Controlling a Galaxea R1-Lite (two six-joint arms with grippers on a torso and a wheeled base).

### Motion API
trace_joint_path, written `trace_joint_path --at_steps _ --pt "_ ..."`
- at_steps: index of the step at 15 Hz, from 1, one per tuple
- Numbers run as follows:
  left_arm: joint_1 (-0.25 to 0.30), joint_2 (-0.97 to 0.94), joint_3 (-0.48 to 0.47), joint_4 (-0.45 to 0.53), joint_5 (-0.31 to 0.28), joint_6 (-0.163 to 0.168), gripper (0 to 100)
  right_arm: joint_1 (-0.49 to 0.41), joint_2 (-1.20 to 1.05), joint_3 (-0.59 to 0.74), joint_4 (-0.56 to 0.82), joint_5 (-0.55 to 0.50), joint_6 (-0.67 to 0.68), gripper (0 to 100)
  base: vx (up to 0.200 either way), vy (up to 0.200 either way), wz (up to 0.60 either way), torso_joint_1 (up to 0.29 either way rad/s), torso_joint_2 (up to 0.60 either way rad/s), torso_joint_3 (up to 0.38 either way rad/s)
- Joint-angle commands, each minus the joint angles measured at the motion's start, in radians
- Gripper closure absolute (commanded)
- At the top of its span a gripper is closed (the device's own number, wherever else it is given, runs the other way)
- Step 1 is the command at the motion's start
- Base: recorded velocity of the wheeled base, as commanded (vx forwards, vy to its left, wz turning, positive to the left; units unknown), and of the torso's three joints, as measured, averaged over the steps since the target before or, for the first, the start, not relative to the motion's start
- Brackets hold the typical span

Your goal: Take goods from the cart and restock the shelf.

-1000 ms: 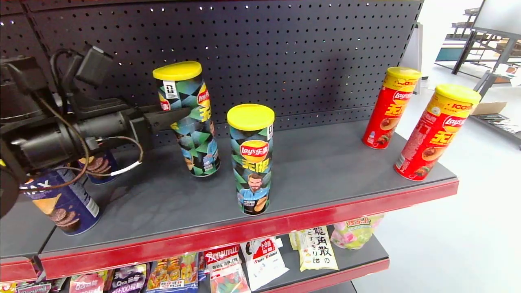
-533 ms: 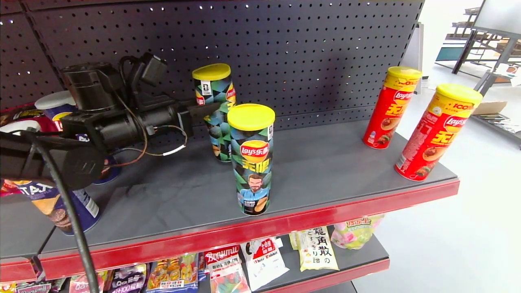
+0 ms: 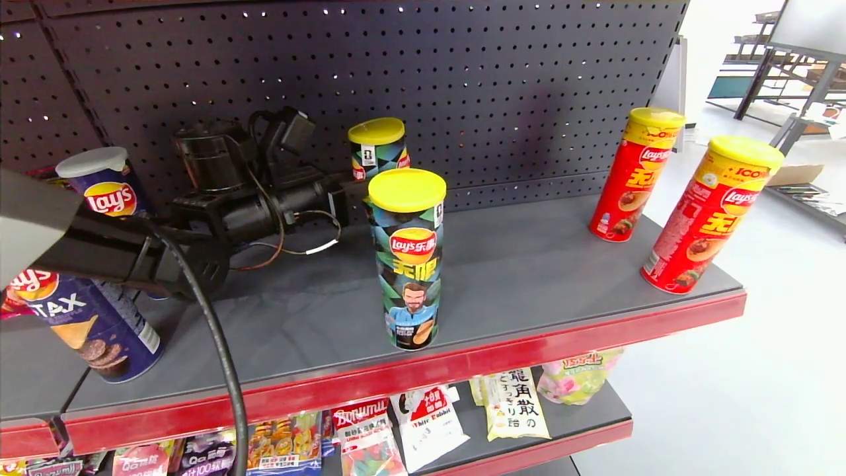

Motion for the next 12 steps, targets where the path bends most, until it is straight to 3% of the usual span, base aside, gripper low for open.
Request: trace_joint_path --at_steps 1,9,10,12 --pt "-0.002 0.025 -0.015 -0.005 0.0 0.0 100 0.0 0.002 0.0 0.0 0.001 0.0 0 0.0 0.0 0.0 0.0 0.0 0.0" --pt "-0.002 0.035 -0.017 -0.002 -0.004 0.007 100 0.0 0.002 0.0 0.0 0.001 0.0 0 0.0 0.0 0.0 0.0 0.0 0.0" --pt "-0.002 0.035 -0.014 -0.002 -0.004 0.008 0 0.0 0.0 0.0 0.0 0.001 0.0 0 0.0 0.0 0.0 0.0 0.0 0.0" --pt "-0.002 0.029 -0.014 0.005 -0.004 0.002 0 0.0 0.002 0.0 0.0 0.001 0.0 0 0.0 0.0 0.0 0.0 0.0 0.0"
